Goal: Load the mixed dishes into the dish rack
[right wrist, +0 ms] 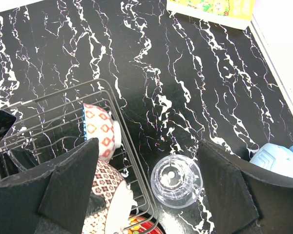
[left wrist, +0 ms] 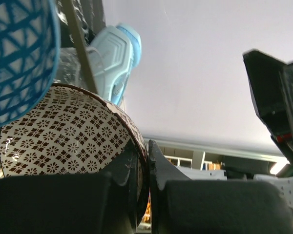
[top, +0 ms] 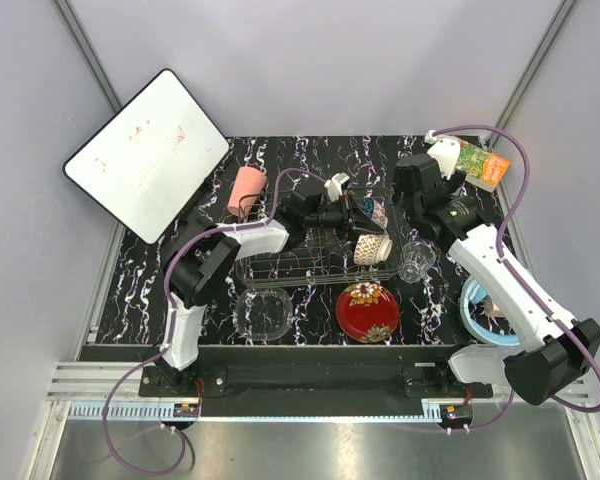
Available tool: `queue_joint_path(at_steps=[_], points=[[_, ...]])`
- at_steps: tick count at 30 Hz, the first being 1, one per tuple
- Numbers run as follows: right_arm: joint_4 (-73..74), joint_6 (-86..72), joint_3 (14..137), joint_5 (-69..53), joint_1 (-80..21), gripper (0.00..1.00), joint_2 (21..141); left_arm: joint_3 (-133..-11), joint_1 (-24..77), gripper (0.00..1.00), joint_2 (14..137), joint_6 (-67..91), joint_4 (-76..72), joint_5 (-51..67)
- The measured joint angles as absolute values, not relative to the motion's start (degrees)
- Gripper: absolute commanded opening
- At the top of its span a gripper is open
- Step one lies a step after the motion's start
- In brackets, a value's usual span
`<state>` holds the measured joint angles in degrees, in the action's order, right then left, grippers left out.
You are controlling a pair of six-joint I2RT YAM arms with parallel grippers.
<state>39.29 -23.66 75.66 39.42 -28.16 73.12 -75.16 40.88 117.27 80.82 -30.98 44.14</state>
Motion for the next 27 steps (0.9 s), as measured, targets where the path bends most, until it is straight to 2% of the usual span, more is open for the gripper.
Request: queue_joint_path(at_steps=[27], points=[[38.9,-25.7,73.9,34.6,-28.1,0.86,73.1,-71.8,40.7,0.0,117.4,92.5,-37.4,40.1]])
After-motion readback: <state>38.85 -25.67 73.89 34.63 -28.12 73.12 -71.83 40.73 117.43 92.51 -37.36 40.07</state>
